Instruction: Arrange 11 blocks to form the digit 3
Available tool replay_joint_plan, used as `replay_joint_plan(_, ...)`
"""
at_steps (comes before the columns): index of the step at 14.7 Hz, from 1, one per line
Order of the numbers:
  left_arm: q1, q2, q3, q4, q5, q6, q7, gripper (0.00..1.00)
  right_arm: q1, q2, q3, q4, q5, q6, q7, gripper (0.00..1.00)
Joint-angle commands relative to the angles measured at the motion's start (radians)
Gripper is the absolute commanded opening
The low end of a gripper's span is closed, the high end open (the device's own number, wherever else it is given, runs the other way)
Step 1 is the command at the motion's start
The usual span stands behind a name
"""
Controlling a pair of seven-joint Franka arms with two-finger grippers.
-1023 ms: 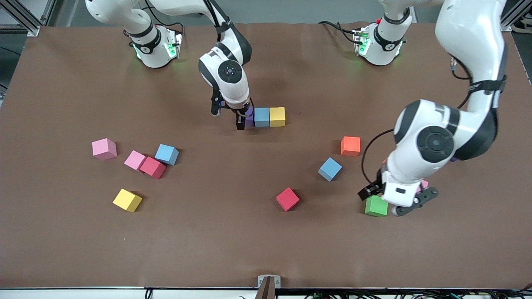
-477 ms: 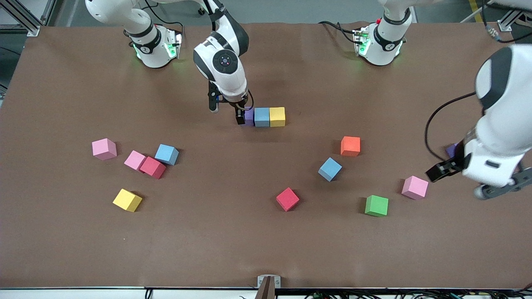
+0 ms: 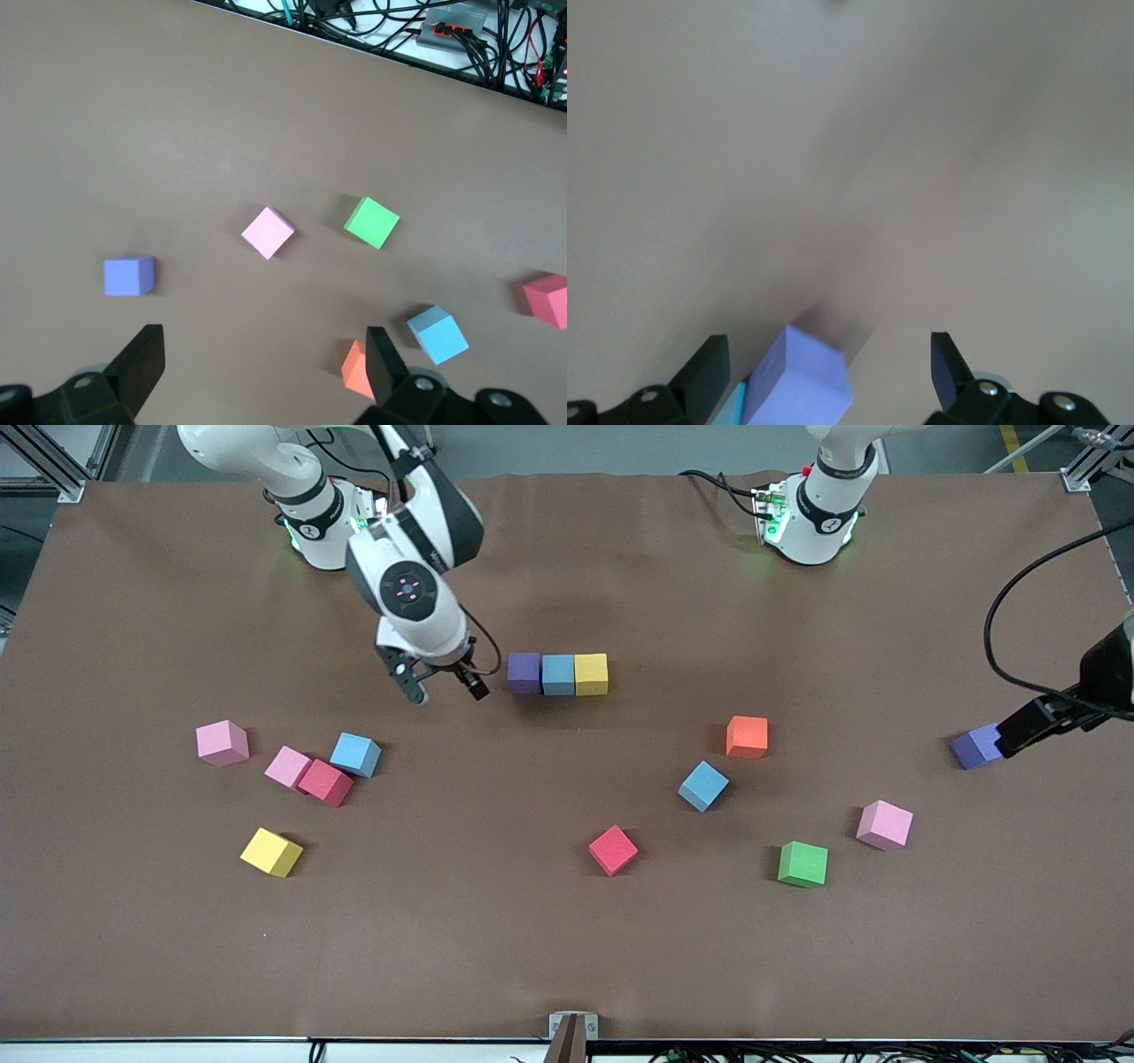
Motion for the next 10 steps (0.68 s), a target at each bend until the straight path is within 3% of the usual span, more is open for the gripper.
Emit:
replay_joint_plan(1, 0.004, -0.063, -0.007, -0.021, -0.012, -0.053, 0.023, 1.0, -0.118, -0.056, 0.015, -0.013, -0.053, -0.023, -0.316, 1.0)
replay_joint_plan(7, 0.022, -0.144, 0.015, -0.071, -0.086, -0.122, 0.187, 1.0, -0.296, -0.053, 0.015, -0.001, -0.156, 0.02, -0.659, 1.0)
replay_joint_plan(10, -0.135, -0.226, 0.202, -0.204, -0.152, -0.102, 0.193, 1.0, -0.37, -0.022, 0.015, -0.002, -0.202, 0.083, -0.857, 1.0)
